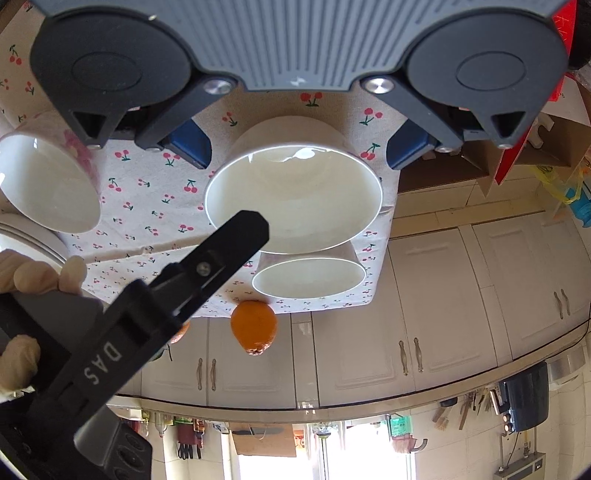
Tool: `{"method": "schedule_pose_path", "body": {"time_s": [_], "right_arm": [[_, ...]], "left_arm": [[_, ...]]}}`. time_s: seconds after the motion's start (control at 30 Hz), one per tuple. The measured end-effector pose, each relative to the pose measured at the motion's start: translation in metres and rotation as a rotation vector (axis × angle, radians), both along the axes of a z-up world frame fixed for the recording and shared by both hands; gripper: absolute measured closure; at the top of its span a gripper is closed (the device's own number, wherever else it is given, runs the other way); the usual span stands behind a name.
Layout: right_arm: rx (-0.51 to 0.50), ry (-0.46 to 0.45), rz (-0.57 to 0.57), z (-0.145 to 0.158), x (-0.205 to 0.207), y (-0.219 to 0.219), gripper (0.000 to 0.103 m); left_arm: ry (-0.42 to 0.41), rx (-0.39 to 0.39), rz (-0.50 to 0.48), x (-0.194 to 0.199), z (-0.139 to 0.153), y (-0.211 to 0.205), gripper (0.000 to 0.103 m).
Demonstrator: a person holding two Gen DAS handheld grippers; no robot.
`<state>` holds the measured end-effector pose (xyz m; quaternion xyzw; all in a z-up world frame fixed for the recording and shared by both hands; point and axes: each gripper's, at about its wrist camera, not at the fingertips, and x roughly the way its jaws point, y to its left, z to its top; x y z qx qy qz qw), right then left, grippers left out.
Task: Organize plates and bowls
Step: 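Grasp the rim of another white bowl with the right tool, then lift and carry the bowl with the right tool toward another bowl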
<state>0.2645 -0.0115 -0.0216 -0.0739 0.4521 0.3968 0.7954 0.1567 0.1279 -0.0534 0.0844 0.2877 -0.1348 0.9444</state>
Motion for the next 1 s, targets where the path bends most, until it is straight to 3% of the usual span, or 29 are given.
{"method": "schedule_pose_path", "body": {"time_s": [0.27, 0.47, 1.0], "right_arm": [[-0.014, 0.041, 0.028, -0.012, 0.015, 0.014, 0.019], [-0.013, 0.054, 0.048, -0.015, 0.018, 0.022, 0.026], [0.013, 0.062, 0.058, -0.010, 0.015, 0.019, 0.028]], "left_arm": [[0.002, -0.017, -0.025, 0.007, -0.002, 0.002, 0.004], [0.003, -0.020, -0.042, 0.010, -0.001, 0.004, 0.006], [0.006, -0.005, -0.067, 0.007, 0.003, 0.002, 0.008]]}}
